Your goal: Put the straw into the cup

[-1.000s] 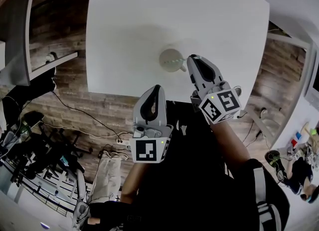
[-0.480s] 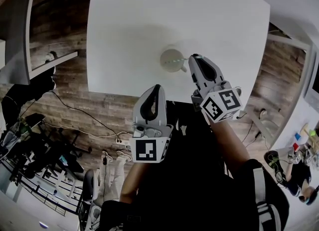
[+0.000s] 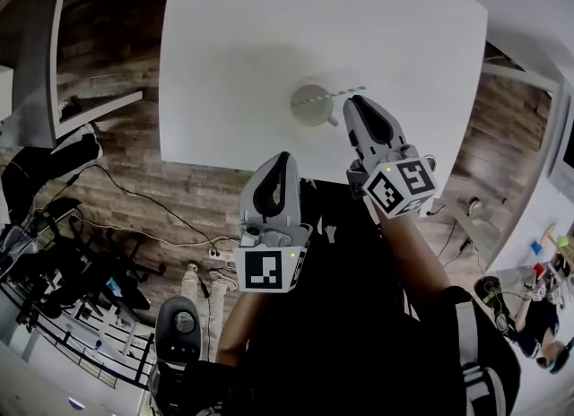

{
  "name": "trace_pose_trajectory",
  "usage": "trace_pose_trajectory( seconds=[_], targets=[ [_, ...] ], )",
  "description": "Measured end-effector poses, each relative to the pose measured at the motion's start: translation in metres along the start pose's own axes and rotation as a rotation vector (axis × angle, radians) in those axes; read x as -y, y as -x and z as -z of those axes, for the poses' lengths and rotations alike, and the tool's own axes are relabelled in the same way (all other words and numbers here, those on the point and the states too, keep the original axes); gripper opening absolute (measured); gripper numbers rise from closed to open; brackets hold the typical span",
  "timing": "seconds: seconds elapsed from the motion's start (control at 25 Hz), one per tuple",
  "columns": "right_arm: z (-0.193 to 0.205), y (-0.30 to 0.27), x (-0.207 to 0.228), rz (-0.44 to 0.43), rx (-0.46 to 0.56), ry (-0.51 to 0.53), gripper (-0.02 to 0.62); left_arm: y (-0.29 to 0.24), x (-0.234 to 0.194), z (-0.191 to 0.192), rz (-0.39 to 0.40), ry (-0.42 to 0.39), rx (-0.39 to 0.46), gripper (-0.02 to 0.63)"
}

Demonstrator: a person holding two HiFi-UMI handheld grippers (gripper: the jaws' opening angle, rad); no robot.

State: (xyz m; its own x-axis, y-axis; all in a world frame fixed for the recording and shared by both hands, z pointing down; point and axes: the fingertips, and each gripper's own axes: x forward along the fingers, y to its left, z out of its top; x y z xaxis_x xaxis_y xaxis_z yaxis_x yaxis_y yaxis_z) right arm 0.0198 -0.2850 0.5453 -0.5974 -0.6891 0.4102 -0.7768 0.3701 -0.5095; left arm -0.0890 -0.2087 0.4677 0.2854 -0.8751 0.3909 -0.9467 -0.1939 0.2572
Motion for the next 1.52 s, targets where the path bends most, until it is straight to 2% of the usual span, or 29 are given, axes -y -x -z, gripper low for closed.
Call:
trace_pose_trajectory(
  seconds=[0.44,0.8,1.32,1.52],
  targets=[
    [-0.007,0.023,-0.011,0.005,0.025,0.007,0.025,0.019,0.012,-0.011,0.022,-0.042,0.053,0.005],
    [-0.015,0.057,-0.054,-0.011,0.057,0.055,0.015,0.061,0.020,-0.029,0.030,-0.067,0.131,0.005],
    [-0.026,0.158,-0.129,-0.052,0.184,0.175,0.006,0.152,0.059,-0.055,0.067,-0.149,0.307,0.005],
    [-0.012,0.217,-0.161,-0.035,0.216,0.208,0.006,0.201,0.072,-0.043,0.075,-0.185,0.297,0.005]
  ],
)
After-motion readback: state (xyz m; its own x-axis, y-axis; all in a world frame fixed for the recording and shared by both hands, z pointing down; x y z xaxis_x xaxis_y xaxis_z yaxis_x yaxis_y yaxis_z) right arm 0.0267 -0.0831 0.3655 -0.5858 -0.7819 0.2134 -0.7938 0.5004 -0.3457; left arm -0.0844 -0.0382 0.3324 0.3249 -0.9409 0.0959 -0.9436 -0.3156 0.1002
